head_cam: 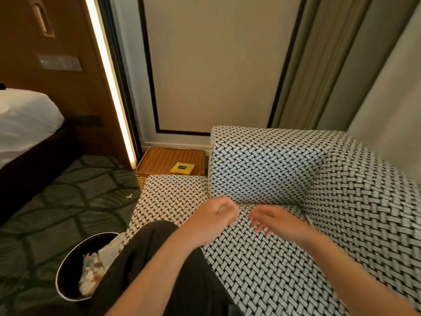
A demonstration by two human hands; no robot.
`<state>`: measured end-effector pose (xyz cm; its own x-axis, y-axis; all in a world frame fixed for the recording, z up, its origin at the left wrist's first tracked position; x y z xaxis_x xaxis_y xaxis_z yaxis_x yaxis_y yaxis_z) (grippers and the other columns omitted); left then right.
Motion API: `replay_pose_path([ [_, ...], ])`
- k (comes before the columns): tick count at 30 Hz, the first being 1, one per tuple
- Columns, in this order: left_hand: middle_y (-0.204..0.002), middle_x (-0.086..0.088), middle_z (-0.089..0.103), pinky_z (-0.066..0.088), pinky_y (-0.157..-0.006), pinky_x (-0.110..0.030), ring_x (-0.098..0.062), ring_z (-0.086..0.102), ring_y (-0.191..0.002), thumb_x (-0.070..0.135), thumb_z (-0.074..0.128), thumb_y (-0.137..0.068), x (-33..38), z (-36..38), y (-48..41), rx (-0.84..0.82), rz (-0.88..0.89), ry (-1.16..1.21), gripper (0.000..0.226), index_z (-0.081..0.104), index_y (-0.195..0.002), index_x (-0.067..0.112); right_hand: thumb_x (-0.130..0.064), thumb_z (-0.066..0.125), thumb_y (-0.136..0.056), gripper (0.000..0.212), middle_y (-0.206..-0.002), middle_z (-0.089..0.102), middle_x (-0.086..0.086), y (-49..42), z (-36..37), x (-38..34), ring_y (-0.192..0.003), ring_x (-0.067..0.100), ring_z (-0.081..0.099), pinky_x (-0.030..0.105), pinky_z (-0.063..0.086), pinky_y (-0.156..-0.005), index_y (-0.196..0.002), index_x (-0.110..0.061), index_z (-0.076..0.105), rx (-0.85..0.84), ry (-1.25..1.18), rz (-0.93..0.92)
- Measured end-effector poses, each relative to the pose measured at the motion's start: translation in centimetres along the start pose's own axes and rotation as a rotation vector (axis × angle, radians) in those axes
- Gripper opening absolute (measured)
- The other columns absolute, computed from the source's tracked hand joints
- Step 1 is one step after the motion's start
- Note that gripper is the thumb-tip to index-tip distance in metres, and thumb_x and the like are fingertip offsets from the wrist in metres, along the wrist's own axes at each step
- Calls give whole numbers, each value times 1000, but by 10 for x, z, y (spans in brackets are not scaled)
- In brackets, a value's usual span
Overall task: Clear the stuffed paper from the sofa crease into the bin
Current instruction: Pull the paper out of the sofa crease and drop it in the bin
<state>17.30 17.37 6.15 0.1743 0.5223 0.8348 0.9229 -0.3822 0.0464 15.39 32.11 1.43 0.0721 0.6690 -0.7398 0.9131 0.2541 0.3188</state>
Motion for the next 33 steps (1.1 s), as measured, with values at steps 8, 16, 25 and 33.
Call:
replay_pose_path([
  [8, -97, 3, 64, 49, -83, -21, -8, 60, -93, 34, 39, -95, 20, 141, -2, -248, 0, 99, 22, 57, -95, 21, -25, 47, -96, 37, -137, 44, 2, 84, -28, 159, -104, 13, 58, 26, 49, -88, -131, -14, 49, 267, 117, 365],
  [16, -100, -7, 64, 46, -73, -19, -16, 61, -89, 29, 39, -95, -4, 223, 5, -247, -139, 255, 27, 59, -100, 12, -15, 49, -93, 31, -83, 56, -1, 121, -28, 227, -61, 8, 49, 19, 41, -47, -123, -14, 51, 479, 232, 544],
  [25, -89, -5, 67, 47, -73, -29, -17, 62, -82, 20, 43, -95, -68, 227, 25, -51, -441, 640, 22, 63, -90, 14, -8, 47, -93, 19, -90, 56, 7, 109, -26, 228, -71, 18, 50, 24, 40, -55, -109, -3, 56, 429, 570, 635],
  [33, -92, -3, 67, 44, -76, -30, -14, 62, -84, 22, 44, -94, -71, 232, 27, -111, -427, 570, 19, 62, -90, 17, -5, 50, -92, 22, -101, 60, 11, 100, -32, 222, -83, 22, 59, 26, 49, -65, -113, 0, 55, 443, 647, 633],
])
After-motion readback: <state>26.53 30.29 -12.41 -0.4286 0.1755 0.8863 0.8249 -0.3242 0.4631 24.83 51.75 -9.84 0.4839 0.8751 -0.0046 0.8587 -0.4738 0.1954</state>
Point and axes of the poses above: each hand's wrist, its own y-axis away from the middle knuckle, its own z-axis out of the palm, x = y × z, the point moved 8 cm from there along -y, towards the middle knuckle
